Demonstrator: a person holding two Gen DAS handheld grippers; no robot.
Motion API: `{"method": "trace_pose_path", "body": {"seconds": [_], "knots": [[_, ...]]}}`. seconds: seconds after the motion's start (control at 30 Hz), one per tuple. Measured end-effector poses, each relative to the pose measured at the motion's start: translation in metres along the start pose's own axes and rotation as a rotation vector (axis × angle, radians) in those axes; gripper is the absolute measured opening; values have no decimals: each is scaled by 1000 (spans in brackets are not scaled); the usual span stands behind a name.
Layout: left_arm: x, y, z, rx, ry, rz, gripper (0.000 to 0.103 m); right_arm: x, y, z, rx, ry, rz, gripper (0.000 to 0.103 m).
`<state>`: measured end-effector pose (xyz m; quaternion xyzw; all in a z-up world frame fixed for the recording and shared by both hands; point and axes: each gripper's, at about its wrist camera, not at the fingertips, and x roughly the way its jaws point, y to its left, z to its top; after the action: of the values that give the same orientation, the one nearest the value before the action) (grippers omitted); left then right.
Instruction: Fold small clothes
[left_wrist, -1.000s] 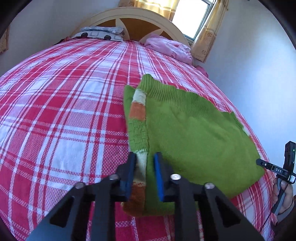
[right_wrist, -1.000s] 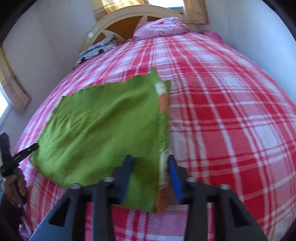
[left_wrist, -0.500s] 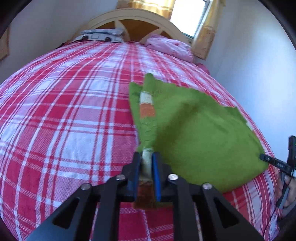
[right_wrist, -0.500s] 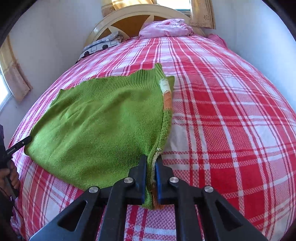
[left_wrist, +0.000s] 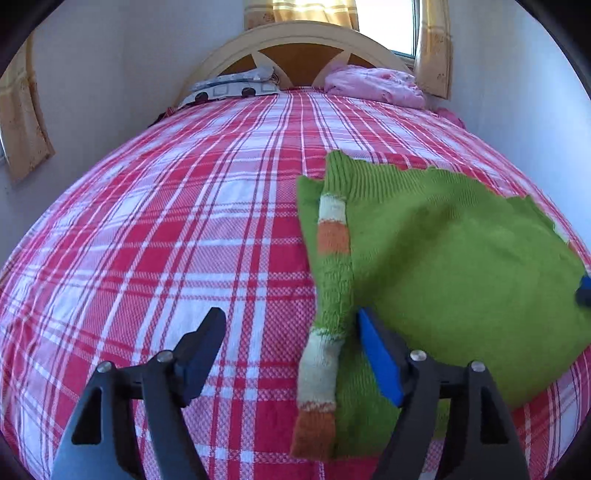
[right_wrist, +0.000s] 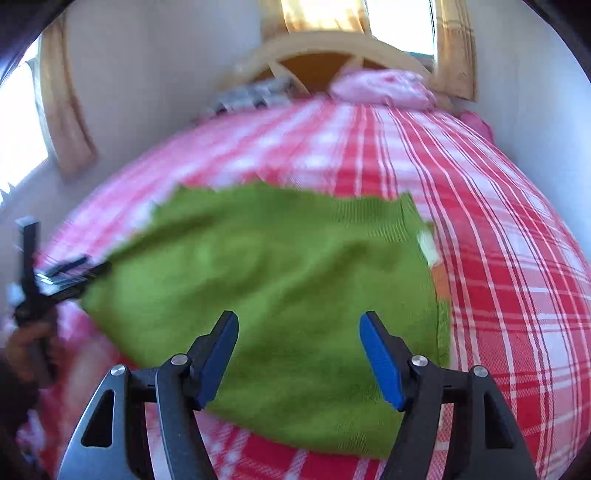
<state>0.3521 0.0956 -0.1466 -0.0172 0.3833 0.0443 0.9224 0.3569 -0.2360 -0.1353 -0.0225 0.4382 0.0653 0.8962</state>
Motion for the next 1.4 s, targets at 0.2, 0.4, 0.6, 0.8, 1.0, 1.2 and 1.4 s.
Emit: {"method": "trace_pose_path", "body": {"seconds": [0.2, 0.4, 0.6, 0.8, 1.0, 1.2, 1.4], "knots": [[0, 9, -15, 5, 55, -63, 87, -3, -4, -34, -54, 73, -71, 69], [-4, 11, -15, -43, 46, -67, 88, -27, 29, 7, -94, -58, -40, 69], [-11, 35, -15, -143, 24, -31, 93, 24, 103, 49, -182, -11, 49, 69], [-24, 27, 15, -126, -62, -112, 95, 52, 131, 12, -169, -3, 25, 69], [39, -9, 44, 41, 43, -4, 99, 31, 130, 2, -208, 21, 68, 69], [47, 5, 32, 11, 96, -6, 103, -3, 44, 7, -33, -92, -14, 70], [42, 12, 22, -35, 112, -52, 103, 4, -21, -30, 61, -3, -35, 70]]}}
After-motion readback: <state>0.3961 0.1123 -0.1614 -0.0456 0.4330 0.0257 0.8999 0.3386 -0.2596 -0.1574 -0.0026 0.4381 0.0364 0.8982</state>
